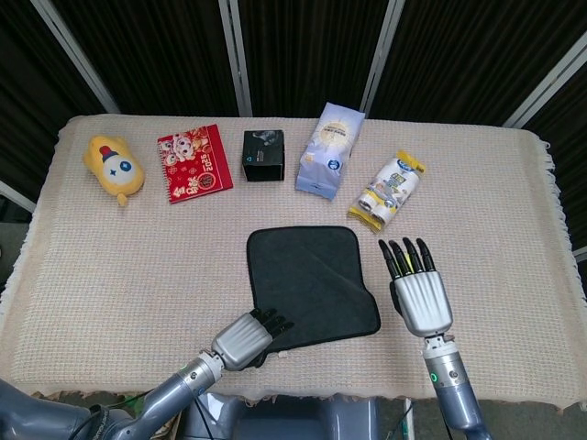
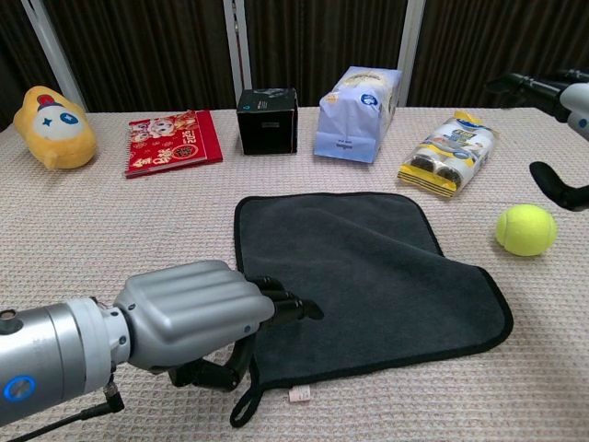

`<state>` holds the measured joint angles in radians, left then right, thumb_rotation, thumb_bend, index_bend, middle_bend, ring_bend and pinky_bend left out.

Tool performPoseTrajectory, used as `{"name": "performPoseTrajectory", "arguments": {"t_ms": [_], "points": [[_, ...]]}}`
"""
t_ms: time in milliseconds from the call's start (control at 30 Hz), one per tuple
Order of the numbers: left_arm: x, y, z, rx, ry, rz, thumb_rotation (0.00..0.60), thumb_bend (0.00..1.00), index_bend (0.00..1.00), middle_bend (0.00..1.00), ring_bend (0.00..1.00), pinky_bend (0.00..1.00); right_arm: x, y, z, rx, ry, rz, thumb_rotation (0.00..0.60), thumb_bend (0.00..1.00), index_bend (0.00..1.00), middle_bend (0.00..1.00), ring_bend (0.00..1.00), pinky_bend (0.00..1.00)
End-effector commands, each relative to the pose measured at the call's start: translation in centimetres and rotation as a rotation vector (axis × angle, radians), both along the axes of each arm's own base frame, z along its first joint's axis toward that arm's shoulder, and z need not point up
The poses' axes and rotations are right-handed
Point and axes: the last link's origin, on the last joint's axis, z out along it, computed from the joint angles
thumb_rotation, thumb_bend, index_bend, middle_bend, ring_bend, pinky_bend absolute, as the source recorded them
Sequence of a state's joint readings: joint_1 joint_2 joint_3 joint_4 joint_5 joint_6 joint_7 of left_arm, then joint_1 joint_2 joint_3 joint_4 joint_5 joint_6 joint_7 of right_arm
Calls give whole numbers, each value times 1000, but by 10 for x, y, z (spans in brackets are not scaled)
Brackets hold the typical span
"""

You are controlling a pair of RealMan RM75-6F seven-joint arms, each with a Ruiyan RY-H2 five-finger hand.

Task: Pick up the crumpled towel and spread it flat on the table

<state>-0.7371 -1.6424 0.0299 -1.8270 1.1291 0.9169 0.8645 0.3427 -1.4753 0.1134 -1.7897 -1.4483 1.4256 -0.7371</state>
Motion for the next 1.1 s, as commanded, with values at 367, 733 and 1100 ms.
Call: {"name": "performPoseTrajectory", "arguments": {"t_ms": [367,733,1100], "points": [[3,-7,-8,-67,110,-31,600,1000,58,110,67,241,-4,1,6,-2,-17,-7,600,592,0,128,63,65],[-7,-15,-6,-90,163,-30,600,1000,69,112,67,241,-8,3,6,-5,-10,-10,600,592,0,128,63,65],[-32,-17,9,-93,182,-20,600,1000,63,112,67,241,-5,6,-1,-3,-4,-4,600,592,0,128,63,65]]}}
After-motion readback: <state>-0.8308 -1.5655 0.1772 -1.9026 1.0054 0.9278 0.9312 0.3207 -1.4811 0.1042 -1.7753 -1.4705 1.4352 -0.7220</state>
